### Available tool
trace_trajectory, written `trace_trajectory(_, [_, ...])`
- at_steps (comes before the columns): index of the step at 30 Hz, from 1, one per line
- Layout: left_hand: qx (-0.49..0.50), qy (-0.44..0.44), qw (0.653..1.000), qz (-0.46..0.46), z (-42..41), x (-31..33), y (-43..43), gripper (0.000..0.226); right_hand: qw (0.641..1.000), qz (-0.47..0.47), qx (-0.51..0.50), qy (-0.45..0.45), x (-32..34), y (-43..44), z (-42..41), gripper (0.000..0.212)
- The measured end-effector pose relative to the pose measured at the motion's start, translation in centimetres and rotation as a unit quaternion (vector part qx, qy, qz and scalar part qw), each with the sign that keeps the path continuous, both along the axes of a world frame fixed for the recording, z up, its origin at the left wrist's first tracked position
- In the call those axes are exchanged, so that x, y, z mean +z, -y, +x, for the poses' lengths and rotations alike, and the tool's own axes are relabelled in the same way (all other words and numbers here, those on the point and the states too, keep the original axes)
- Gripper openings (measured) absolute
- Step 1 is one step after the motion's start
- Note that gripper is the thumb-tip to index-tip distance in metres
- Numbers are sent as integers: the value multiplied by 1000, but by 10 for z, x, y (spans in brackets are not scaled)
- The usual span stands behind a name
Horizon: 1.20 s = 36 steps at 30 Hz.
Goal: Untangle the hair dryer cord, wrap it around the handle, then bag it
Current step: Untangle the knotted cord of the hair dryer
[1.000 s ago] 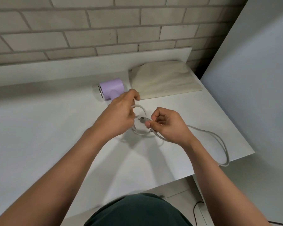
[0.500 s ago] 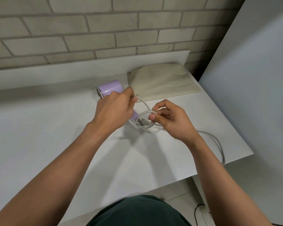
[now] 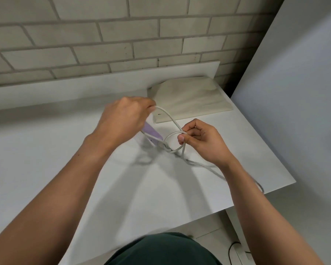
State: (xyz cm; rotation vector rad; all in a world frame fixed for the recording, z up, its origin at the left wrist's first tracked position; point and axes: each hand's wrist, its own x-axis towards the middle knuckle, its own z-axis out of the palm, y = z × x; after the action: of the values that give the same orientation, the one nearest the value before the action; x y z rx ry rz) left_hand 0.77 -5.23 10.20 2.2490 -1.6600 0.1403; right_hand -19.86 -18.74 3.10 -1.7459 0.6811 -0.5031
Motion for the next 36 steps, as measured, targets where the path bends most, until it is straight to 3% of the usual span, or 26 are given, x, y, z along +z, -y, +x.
trace_trajectory(3, [42,-19,998,-48,0,-2,-5,23,1000,5,30,-3,4,5,3,13])
trace_trajectory(6, [69,-15,997,-29,0,-7,-3,24,999,-24,37,-10,6,7,9,14])
trace_trajectory(9, [-37,58,997,33,-4,-5,5,59,996,-77,48,-26,9,8,11,9])
trace_trajectory(10, [-88,74,992,53,-9,-4,9,60,994,-89,55,-28,10,7,12,9])
trace_trajectory(12, [-136,73,982,106,-21,-2,17,38,994,-97,52,-21,11,3,14,10])
trace_trajectory(15, [-89,86,980,158,-27,-3,22,15,996,-82,30,-4,11,2,14,16])
trace_trajectory(17, [-55,88,988,117,-26,-2,21,16,996,-89,23,-23,6,3,11,20])
trace_trajectory(21, [66,25,995,-74,-11,13,16,35,994,-86,31,-64,-12,-2,-1,16])
trace_trajectory(25, [105,12,994,-26,5,9,16,16,990,-112,56,-60,-13,-5,-4,10])
trace_trajectory(26, [93,26,995,-16,6,7,17,14,989,-119,66,-63,-12,-4,-3,9])
trace_trajectory(30, [-85,165,982,-20,-8,1,23,95,987,-109,97,-70,-8,-4,-4,12])
trace_trajectory(33, [-152,269,951,7,-24,2,24,131,989,-88,106,-57,-3,-6,-4,14])
trace_trajectory(34, [-175,285,942,3,-29,2,25,128,989,-86,105,-51,-1,-7,-4,13])
trace_trajectory(36, [-261,280,924,-15,-33,-1,27,89,989,-94,102,-48,3,-7,-4,14])
